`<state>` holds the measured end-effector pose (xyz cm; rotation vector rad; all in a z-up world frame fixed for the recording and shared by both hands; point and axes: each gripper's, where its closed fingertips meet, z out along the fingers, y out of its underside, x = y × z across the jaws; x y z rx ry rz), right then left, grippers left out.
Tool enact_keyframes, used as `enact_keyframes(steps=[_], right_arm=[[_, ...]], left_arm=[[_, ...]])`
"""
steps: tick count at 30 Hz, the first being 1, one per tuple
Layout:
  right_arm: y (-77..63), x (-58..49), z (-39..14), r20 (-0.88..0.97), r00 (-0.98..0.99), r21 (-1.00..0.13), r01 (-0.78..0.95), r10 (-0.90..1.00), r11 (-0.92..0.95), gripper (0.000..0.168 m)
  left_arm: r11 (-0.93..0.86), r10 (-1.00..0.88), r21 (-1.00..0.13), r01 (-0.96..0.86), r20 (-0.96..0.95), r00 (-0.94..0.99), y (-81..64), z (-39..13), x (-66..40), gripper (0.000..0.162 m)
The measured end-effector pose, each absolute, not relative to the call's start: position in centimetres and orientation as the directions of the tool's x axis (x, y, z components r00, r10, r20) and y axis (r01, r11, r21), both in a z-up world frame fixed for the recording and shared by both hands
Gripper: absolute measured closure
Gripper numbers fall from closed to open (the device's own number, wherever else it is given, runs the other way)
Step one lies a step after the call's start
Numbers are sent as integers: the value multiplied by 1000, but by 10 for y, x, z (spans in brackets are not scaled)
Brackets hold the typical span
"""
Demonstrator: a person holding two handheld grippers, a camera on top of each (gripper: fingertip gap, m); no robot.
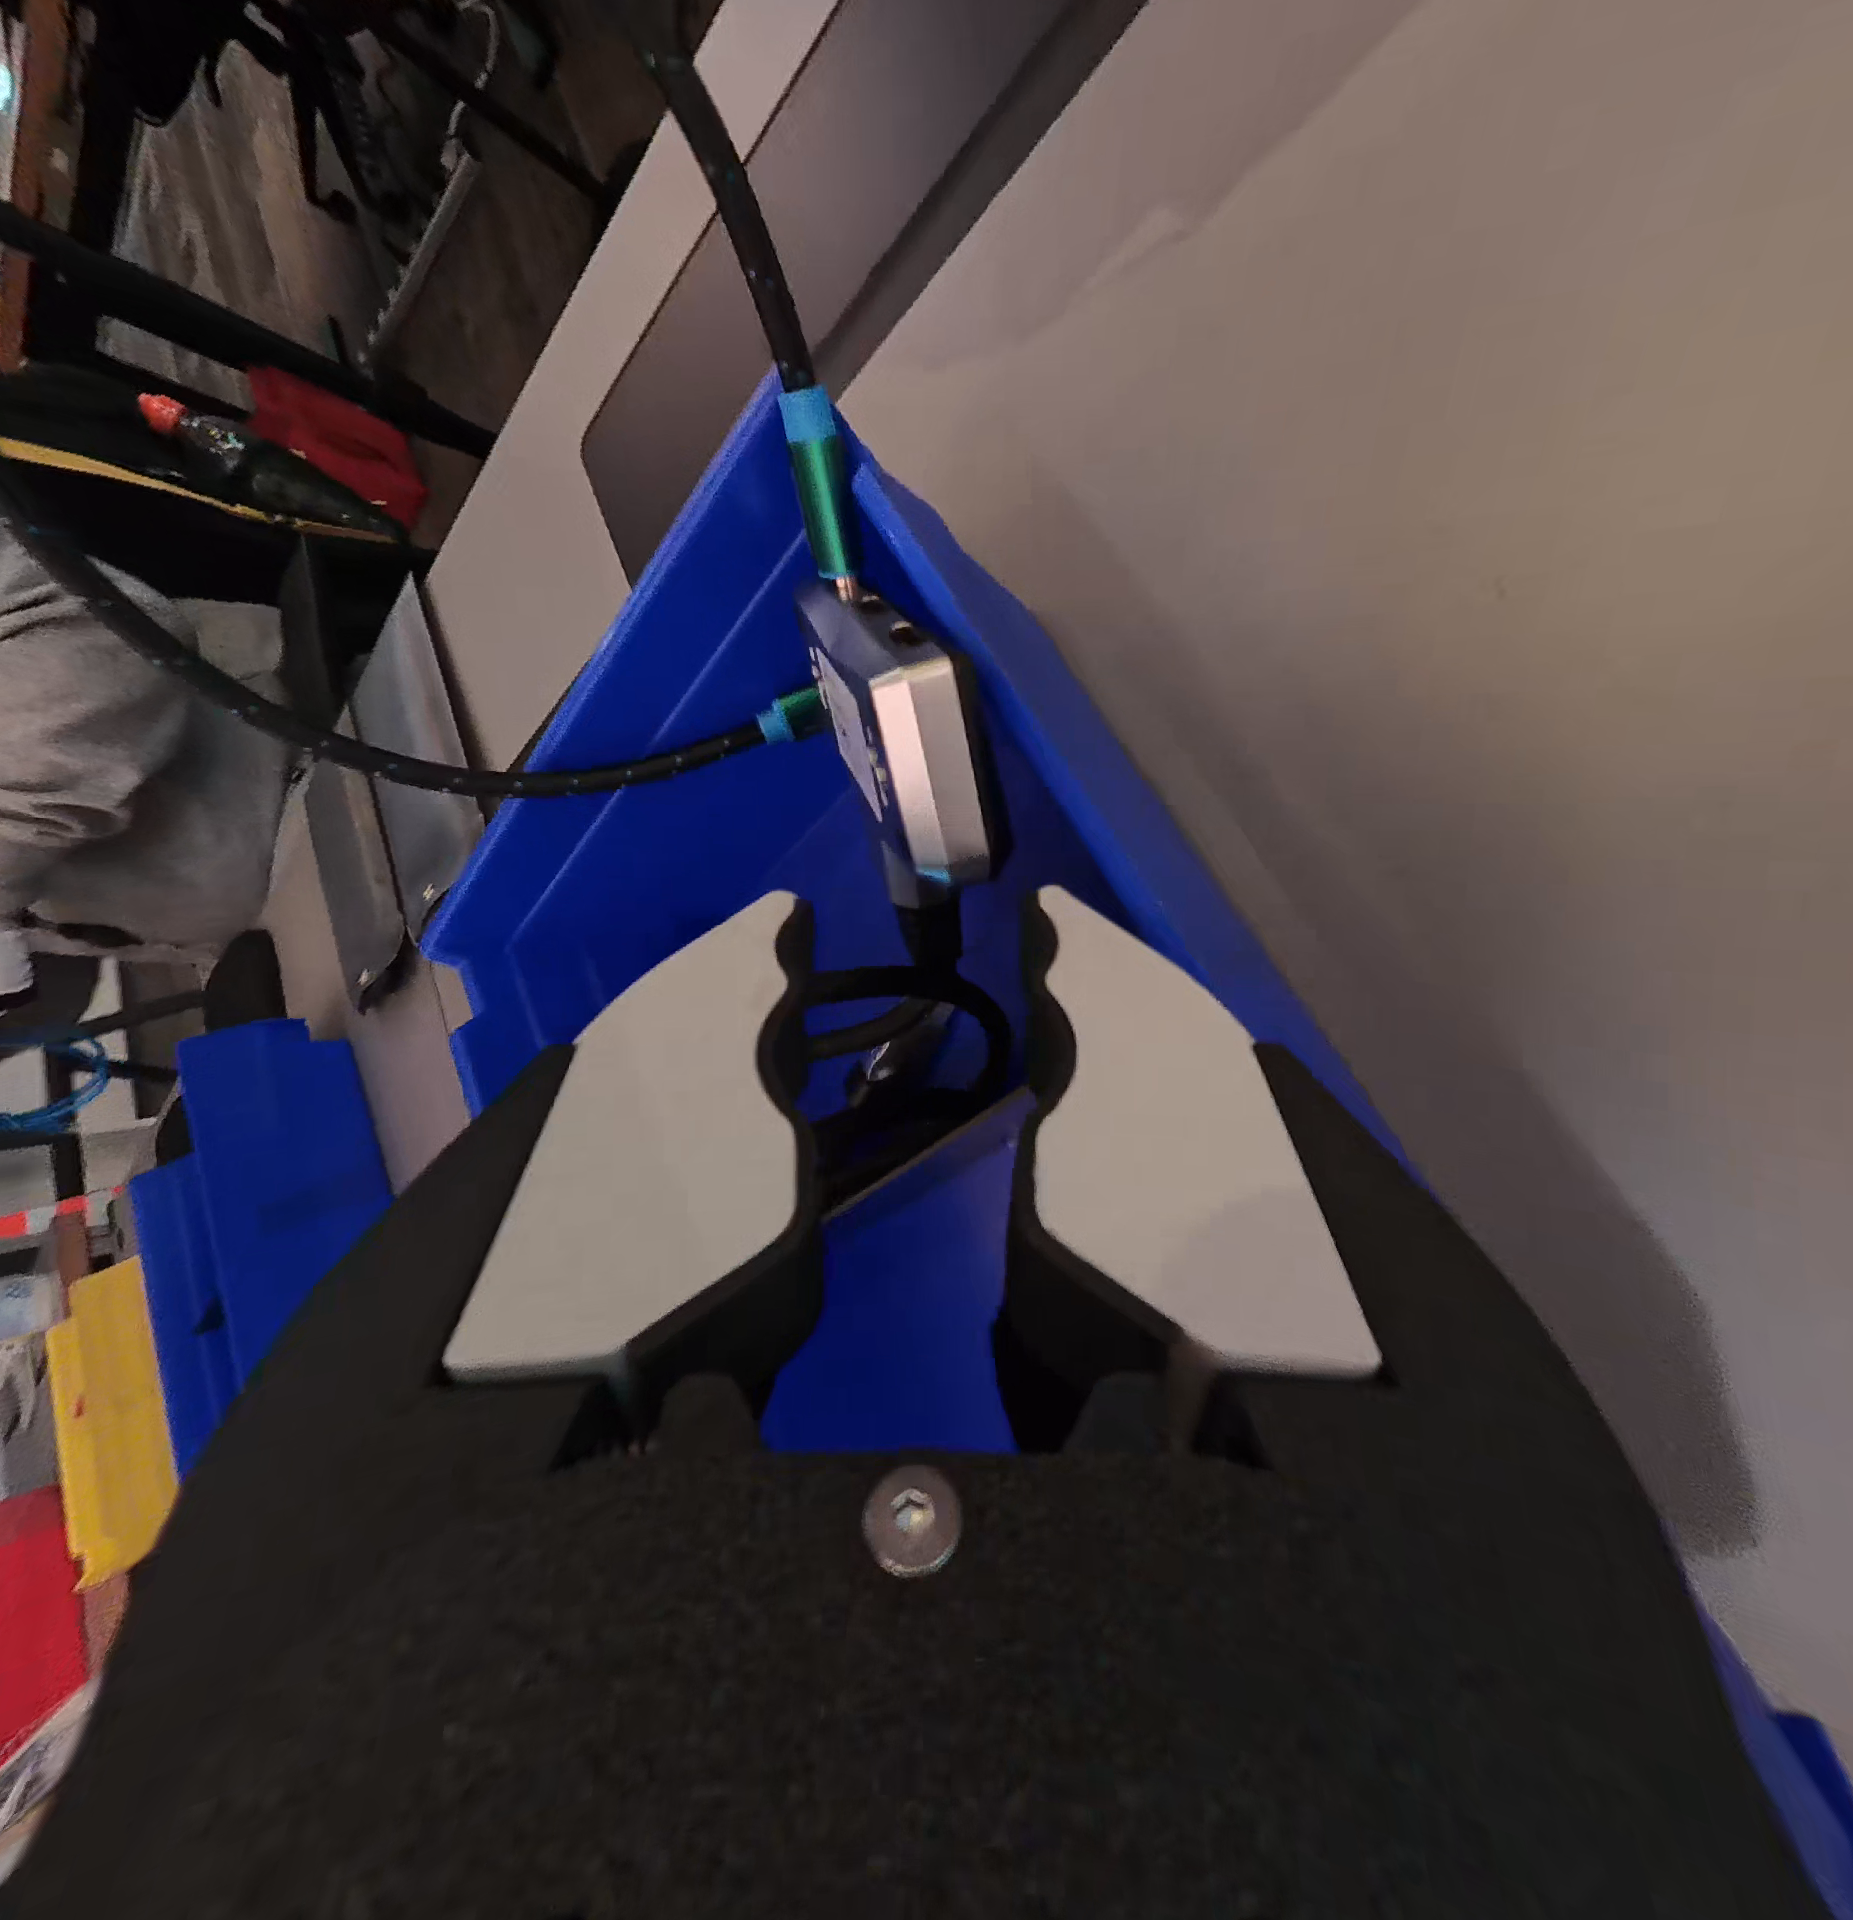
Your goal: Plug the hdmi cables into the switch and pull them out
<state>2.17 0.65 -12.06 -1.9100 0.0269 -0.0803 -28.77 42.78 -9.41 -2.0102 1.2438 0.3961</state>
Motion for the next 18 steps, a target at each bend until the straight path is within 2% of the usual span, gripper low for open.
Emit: enact_keyframes(steps=[2, 4, 5, 9, 13, 14, 15, 18], right_arm=[[6, 22, -120, 43, 997, -943, 21, -60, -333, 97], [5, 22, -120, 40, 997, -943, 18, -60, -331, 97], [5, 23, -120, 39, 997, -943, 16, -61, -333, 97], [6, 22, -122, 39, 997, -941, 17, -60, -339, 97], [7, 20, -124, 44, 998, -937, 23, -51, -348, 97], [8, 20, -124, 46, 998, -936, 26, -50, -350, 97], [8, 19, -124, 49, 998, -935, 29, -49, -353, 98], [7, 19, -125, 55, 997, -933, 33, -51, -357, 98]], left_arm=[[-268, -665, -457, -848, -549, 506, 432, -100, -288, 122], [-282, -684, -439, -853, -531, 500, 435, -109, -293, 120], [-279, -681, -420, -864, -548, 486, 438, -112, -295, 112], [-156, -644, -383, -911, -660, 388, 450, -107, -288, 119], [-44, -637, -353, -935, -711, 298, 460, -102, -275, 115], [-16, -635, -343, -939, -722, 274, 461, -102, -272, 122], [3, -627, -342, -940, -732, 265, 462, -102, -269, 138], [-40, -625, -384, -923, -711, 323, 467, -100, -270, 138]])
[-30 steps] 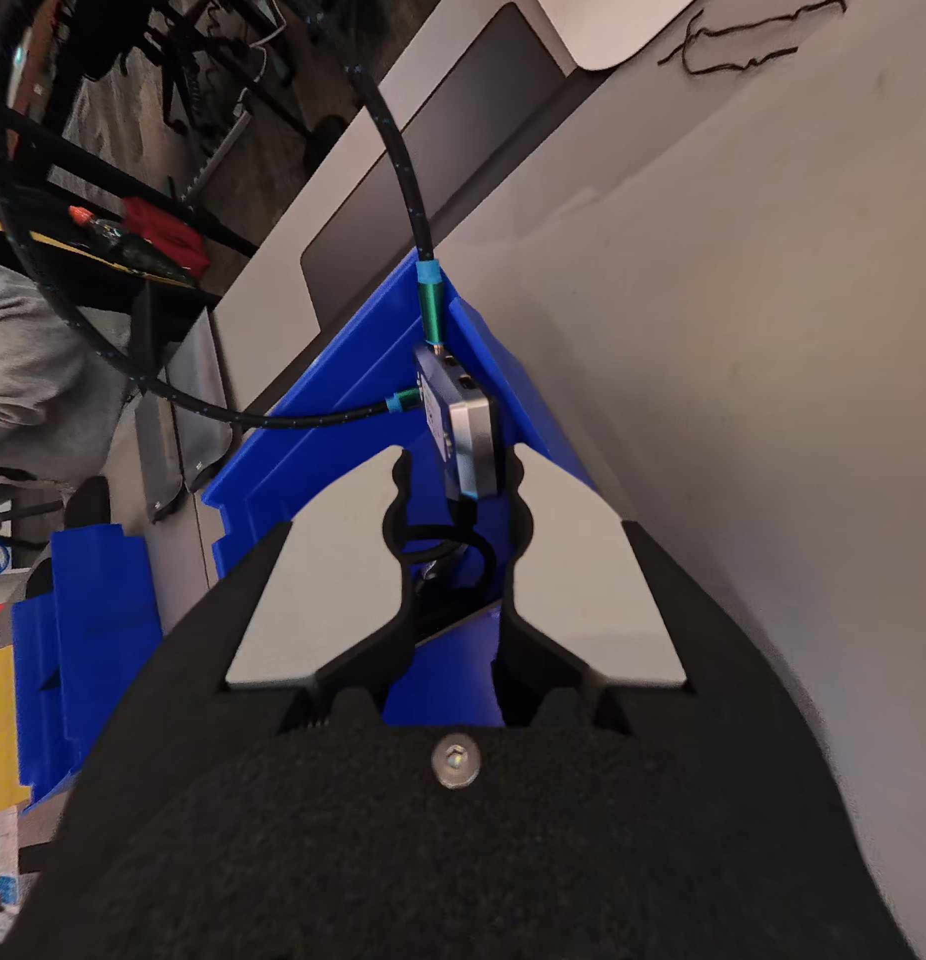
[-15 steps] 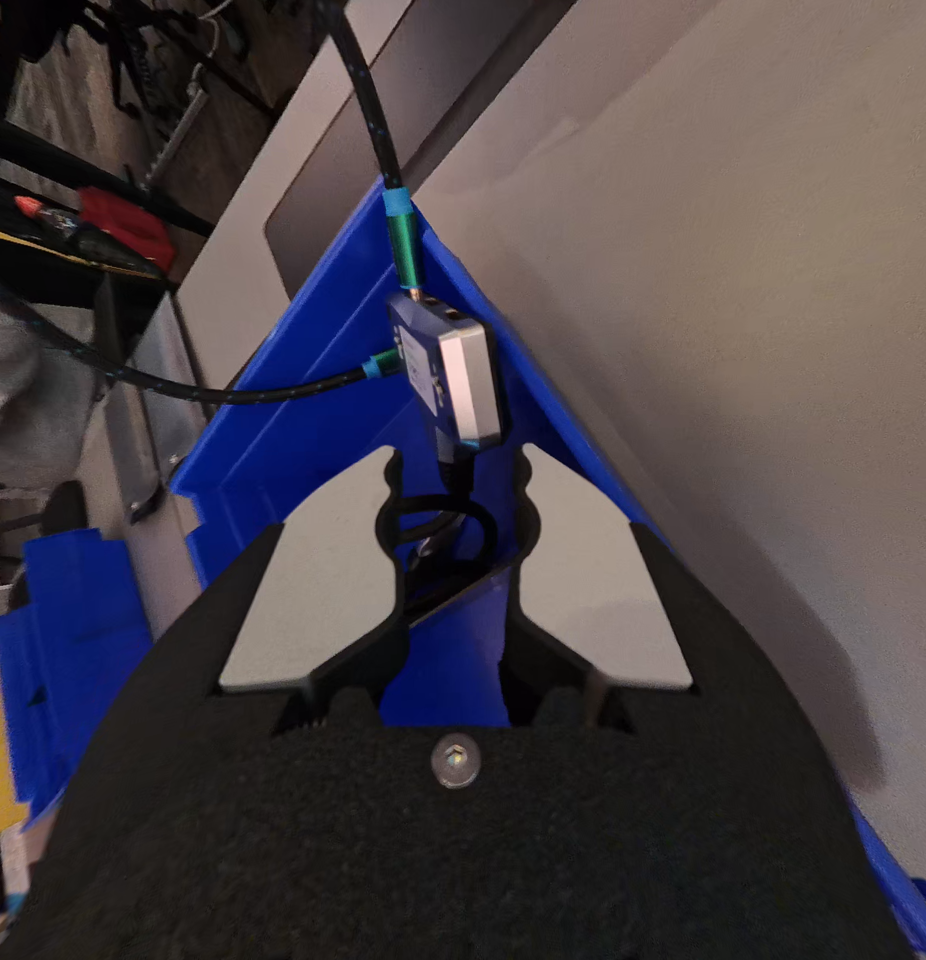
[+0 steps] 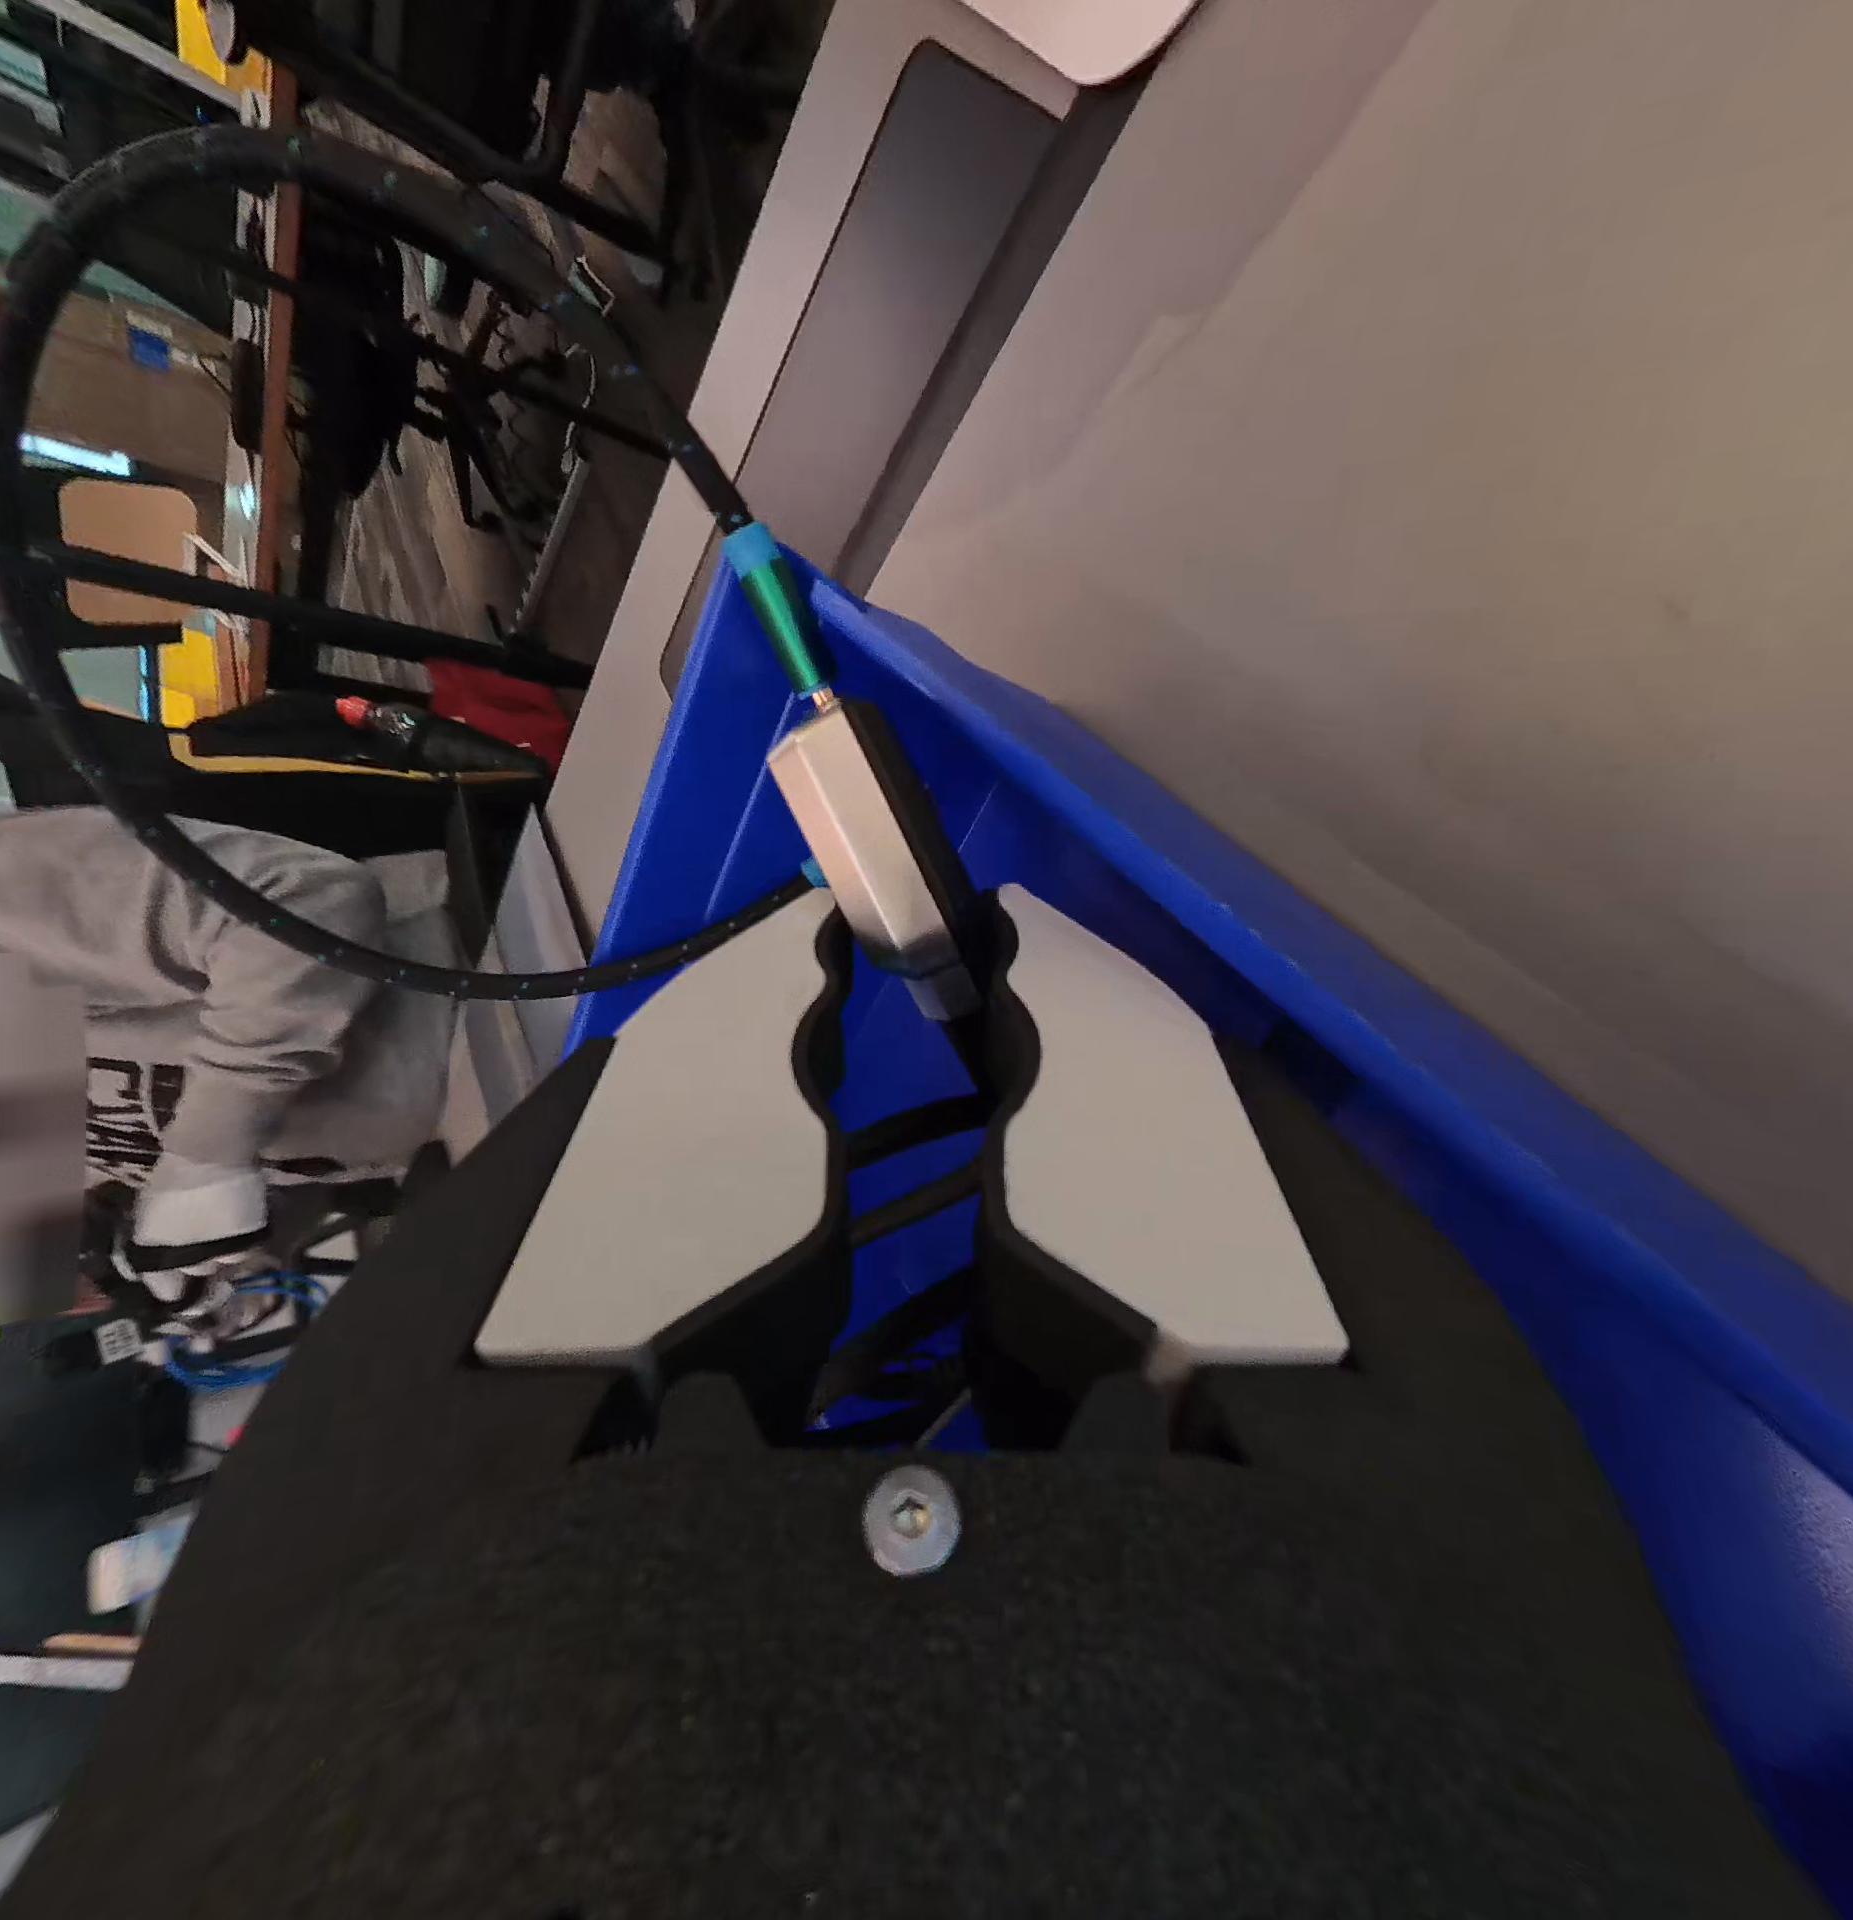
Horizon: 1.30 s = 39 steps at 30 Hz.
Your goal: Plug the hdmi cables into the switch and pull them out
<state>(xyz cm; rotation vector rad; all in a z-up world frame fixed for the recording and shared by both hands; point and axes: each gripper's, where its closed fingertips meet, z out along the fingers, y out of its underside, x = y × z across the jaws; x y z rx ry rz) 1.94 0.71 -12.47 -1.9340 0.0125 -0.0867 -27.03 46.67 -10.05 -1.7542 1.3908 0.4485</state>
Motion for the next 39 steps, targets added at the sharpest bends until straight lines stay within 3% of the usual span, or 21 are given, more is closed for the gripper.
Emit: enact_keyframes(steps=[8, 15, 18, 22, 26, 31, 35, 39], right_arm=[[4, 21, -124, 29, 998, -937, 7, -57, -350, 99], [7, 13, -124, 51, 998, -935, 36, -33, -353, 100], [13, 4, -118, 66, 998, -940, 61, -4, -336, 101], [30, -20, -99, 11, 992, -957, 48, 129, -288, 104], [49, -33, -57, -35, 971, -979, 14, 236, -201, 110], [71, -40, 4, 68, 955, -993, 93, 290, -74, 112], [78, -72, 36, 33, 879, -997, 61, 476, -43, 119], [91, -93, 56, -30, 808, -999, -11, 588, -37, 117]], left_arm=[[-157, -632, -722, -674, -451, 630, 469, -41, -300, 140], [-212, -700, -933, -292, -63, 711, 453, 42, -338, 140], [-186, -758, -967, -175, 28, 651, 429, 82, -340, 140], [-83, -838, -988, -129, 0, 546, 382, 135, -323, 141], [50, -904, -997, -66, -73, 422, 321, 204, -303, 141], [74, -978, -996, 42, -64, 198, 249, 271, -277, 141], [-60, -997, -998, 29, 58, -54, 206, 258, -243, 141], [-220, -927, -974, -55, 227, -300, 168, 194, -200, 142]])
